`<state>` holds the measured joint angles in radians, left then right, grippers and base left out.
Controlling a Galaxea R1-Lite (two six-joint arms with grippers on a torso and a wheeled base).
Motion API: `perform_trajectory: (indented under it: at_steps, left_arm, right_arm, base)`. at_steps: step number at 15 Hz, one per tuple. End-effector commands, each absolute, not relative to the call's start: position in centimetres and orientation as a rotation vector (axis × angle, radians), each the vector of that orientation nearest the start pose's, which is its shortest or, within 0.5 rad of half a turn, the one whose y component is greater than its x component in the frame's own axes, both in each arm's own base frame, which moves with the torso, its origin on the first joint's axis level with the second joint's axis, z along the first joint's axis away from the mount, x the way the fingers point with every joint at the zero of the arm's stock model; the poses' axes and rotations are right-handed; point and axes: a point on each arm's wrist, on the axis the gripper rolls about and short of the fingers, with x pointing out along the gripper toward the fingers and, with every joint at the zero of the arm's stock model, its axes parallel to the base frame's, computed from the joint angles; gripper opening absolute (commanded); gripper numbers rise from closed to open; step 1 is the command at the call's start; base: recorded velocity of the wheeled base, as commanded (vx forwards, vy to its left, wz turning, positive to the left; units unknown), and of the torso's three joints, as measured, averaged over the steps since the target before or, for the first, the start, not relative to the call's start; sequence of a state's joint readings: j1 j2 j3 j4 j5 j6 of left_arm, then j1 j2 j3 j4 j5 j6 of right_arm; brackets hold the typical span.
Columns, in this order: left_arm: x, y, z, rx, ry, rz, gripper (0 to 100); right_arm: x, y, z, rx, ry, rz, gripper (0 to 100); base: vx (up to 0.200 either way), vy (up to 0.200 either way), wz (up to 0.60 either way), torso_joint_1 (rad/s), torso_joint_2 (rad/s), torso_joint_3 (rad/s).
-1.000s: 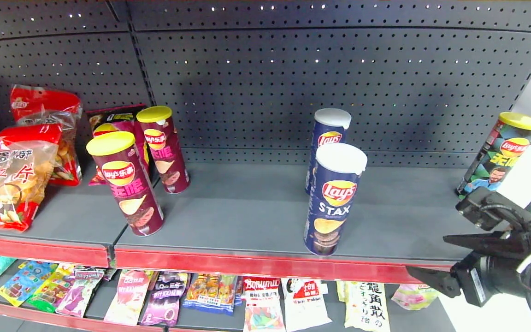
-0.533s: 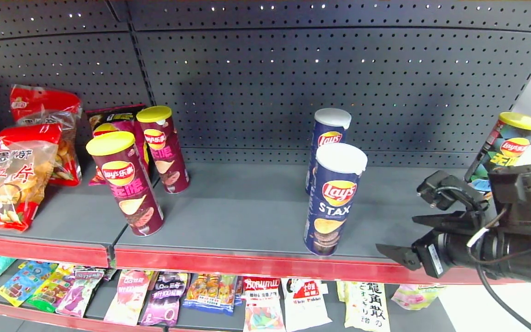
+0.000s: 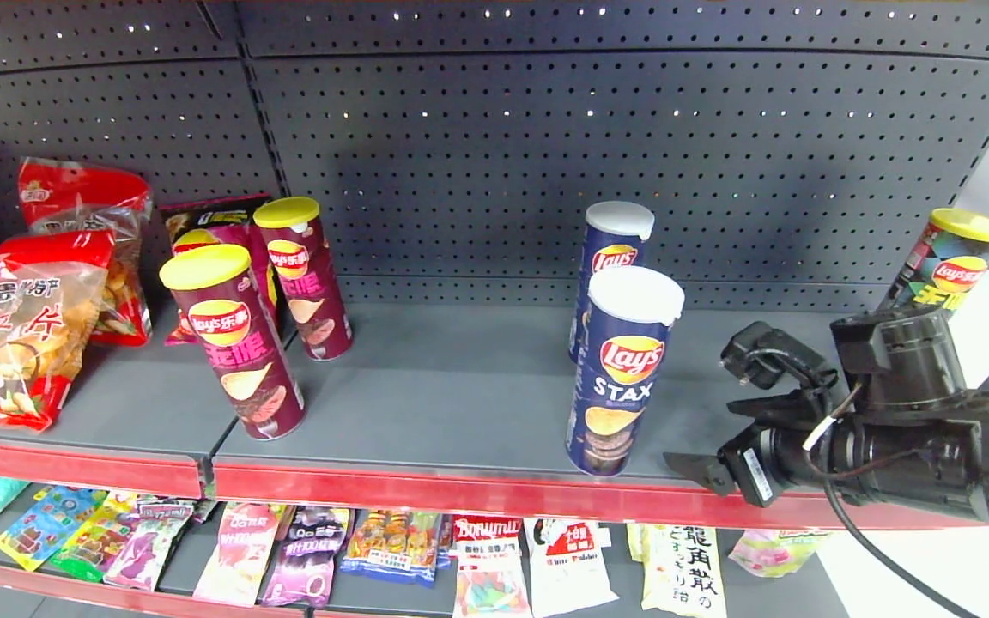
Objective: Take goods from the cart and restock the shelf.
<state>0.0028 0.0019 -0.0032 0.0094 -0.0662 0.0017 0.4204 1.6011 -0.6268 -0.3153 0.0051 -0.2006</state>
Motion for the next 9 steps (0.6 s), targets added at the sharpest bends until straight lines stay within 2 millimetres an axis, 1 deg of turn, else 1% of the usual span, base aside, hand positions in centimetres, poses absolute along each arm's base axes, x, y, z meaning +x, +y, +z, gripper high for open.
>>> perform_trajectory:
  at_steps: [1,3,9]
  left_arm:
    - [-2.3,-0.2,7.5,0.001,0.008,-0.063,100]
    - [-2.3,-0.2,7.5,0.001,0.008,-0.063,100]
    - [-2.3,-0.2,7.5,0.001,0.009,-0.063,100]
  right_arm:
    - [23.0,11.0,13.1,-0.337,0.609,0.500,100]
    - [23.0,11.8,12.7,-0.361,0.609,0.487,100]
    - [23.7,12.3,12.4,-0.368,0.616,0.481,100]
  base:
    - [0.000,0.000,0.00,0.000,0.00,0.000]
    - [0.000,0.000,0.00,0.000,0.00,0.000]
    - [0.000,0.000,0.00,0.000,0.00,0.000]
